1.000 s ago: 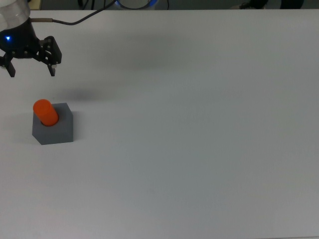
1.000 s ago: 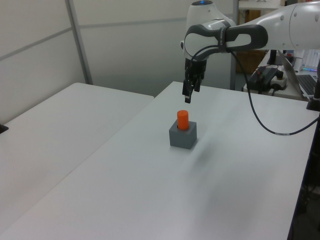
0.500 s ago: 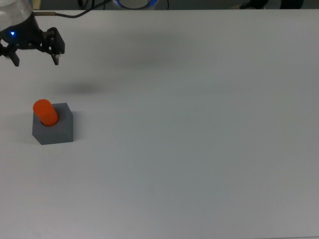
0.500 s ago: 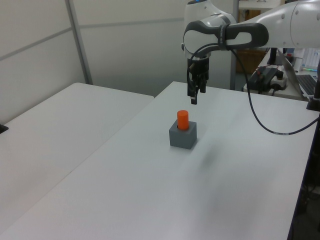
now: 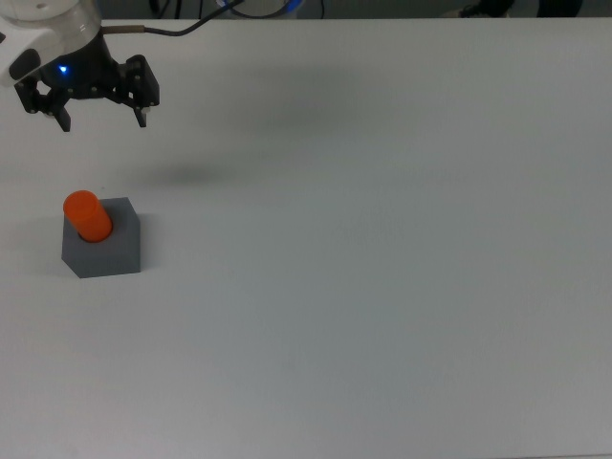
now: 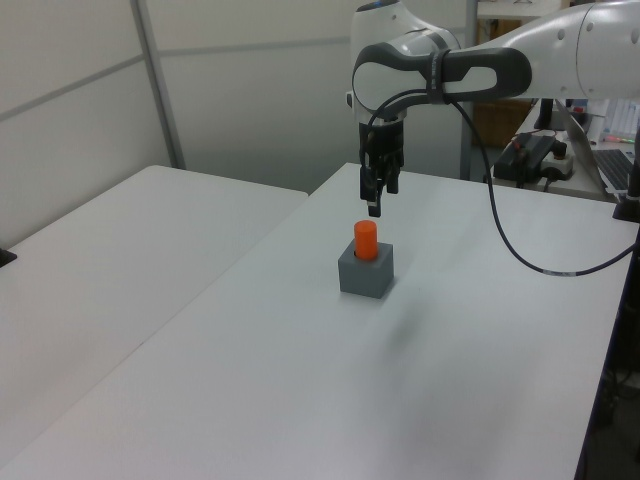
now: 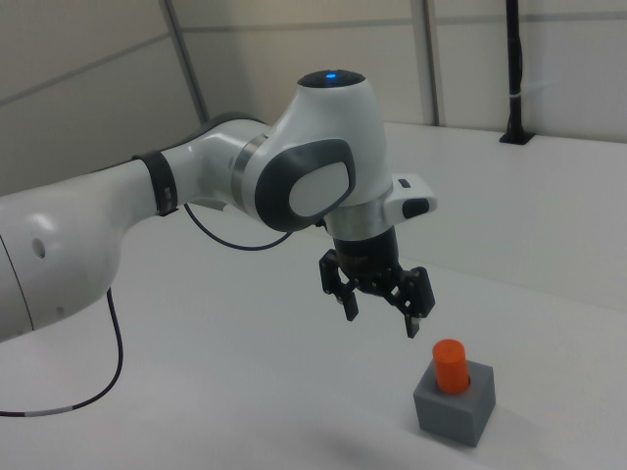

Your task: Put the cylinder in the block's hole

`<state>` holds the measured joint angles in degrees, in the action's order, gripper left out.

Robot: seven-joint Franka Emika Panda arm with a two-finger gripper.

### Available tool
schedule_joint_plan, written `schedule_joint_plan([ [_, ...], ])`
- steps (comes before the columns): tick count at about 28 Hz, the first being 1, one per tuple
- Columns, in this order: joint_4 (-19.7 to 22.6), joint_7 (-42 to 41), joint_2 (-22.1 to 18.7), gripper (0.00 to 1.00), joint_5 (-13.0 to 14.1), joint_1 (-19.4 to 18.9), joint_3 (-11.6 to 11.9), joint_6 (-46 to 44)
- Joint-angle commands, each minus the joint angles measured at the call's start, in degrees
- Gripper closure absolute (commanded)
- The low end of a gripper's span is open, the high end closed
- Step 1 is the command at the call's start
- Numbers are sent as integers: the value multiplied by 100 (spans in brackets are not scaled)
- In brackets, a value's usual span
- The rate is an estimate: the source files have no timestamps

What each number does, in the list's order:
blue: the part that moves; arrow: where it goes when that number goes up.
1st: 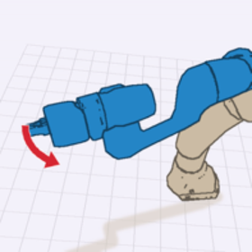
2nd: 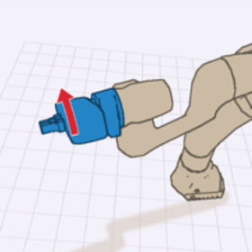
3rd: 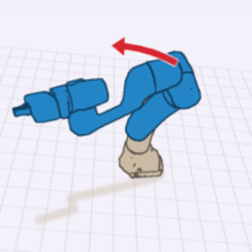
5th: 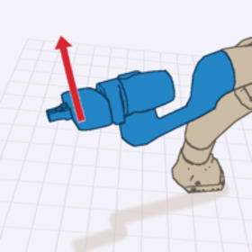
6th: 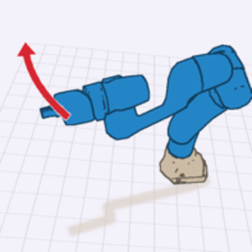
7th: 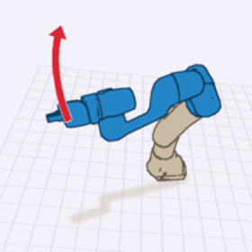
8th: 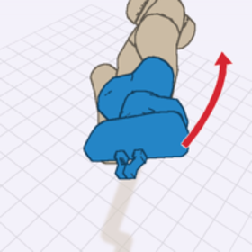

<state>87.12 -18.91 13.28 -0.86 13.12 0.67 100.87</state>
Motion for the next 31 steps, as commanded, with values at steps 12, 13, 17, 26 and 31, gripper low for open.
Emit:
schedule_joint_plan([
  [12, -90, 81, -27, 0, 16, -126, 48, -226],
  [13, -90, 81, -19, 0, 16, -126, 48, -226],
  [17, -90, 81, -18, 0, 16, -126, 48, -235],
  [26, -81, 63, -1, 0, -2, -108, 100, -235],
  [31, -73, 63, -1, 0, -11, -82, 100, -235],
])
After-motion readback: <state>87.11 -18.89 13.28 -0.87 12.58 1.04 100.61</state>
